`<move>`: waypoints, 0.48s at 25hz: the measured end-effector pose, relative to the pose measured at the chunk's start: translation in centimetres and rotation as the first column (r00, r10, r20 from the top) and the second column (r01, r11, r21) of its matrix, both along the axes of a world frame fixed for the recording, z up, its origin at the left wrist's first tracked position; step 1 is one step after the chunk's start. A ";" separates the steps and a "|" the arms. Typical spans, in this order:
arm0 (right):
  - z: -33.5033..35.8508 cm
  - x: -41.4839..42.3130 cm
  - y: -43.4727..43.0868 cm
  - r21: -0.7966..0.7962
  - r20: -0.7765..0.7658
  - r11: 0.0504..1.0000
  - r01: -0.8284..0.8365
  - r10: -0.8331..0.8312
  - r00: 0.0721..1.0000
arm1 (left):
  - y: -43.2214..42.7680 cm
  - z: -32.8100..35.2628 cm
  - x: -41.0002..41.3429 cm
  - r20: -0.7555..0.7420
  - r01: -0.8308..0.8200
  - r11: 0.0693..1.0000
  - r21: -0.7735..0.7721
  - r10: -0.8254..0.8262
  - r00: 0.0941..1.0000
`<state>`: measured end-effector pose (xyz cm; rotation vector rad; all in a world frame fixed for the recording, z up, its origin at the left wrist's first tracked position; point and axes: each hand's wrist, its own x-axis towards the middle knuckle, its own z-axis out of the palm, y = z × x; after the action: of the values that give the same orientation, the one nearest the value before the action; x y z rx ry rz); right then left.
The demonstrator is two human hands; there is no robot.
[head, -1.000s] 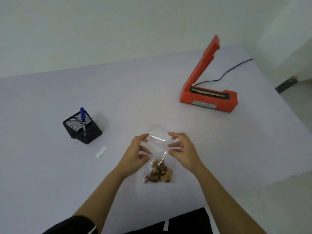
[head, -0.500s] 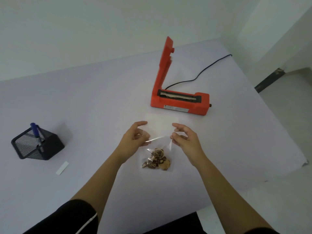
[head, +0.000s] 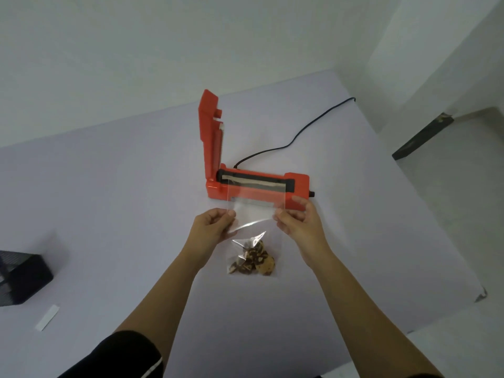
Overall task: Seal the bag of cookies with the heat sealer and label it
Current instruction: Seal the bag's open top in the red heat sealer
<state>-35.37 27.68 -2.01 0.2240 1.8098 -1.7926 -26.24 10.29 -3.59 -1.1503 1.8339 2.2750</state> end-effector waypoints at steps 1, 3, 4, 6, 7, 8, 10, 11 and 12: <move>-0.1 -0.3 0.0 0.038 -0.005 0.999 0.004 -0.004 1.000 | 0.1 -0.1 -0.4 0.008 -0.010 1.000 -0.013 0.010 1.000; -0.4 -0.7 -0.3 0.082 -0.010 0.995 0.053 -0.052 0.999 | 0.2 -0.1 -1.0 0.026 -0.010 0.996 -0.090 0.012 1.000; -0.5 -0.9 -0.4 0.081 -0.008 0.993 0.084 -0.084 0.996 | 0.3 -0.1 -1.3 0.028 -0.007 0.991 -0.137 0.011 1.000; -0.6 -1.0 -0.9 0.058 0.003 0.989 0.133 -0.134 0.991 | 0.4 0.0 -1.7 0.019 -0.028 0.982 -0.185 0.032 0.999; -0.6 -1.1 -1.1 0.049 0.005 0.988 0.150 -0.150 0.989 | 0.4 0.0 -1.9 0.016 -0.042 0.981 -0.192 0.046 0.999; -0.6 -1.1 -1.2 0.051 0.003 0.986 0.158 -0.159 0.987 | 0.3 0.1 -2.1 0.014 -0.051 0.979 -0.196 0.055 0.998; -0.5 -1.2 -1.4 0.073 -0.012 0.985 0.155 -0.155 0.988 | 0.1 0.0 -2.4 0.012 -0.057 0.977 -0.208 0.061 0.998; -0.5 -1.2 -1.5 0.076 -0.019 0.986 0.151 -0.150 0.988 | 0.1 0.0 -2.5 0.012 -0.060 0.975 -0.213 0.064 0.998; -0.5 -1.2 -1.5 0.074 -0.023 0.986 0.148 -0.147 0.989 | 0.0 0.0 -2.5 0.016 -0.064 0.974 -0.216 0.069 0.997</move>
<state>-36.57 26.21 -2.49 0.3818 1.9192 -1.8326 -28.78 10.30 -3.63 -1.2780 2.1076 2.1254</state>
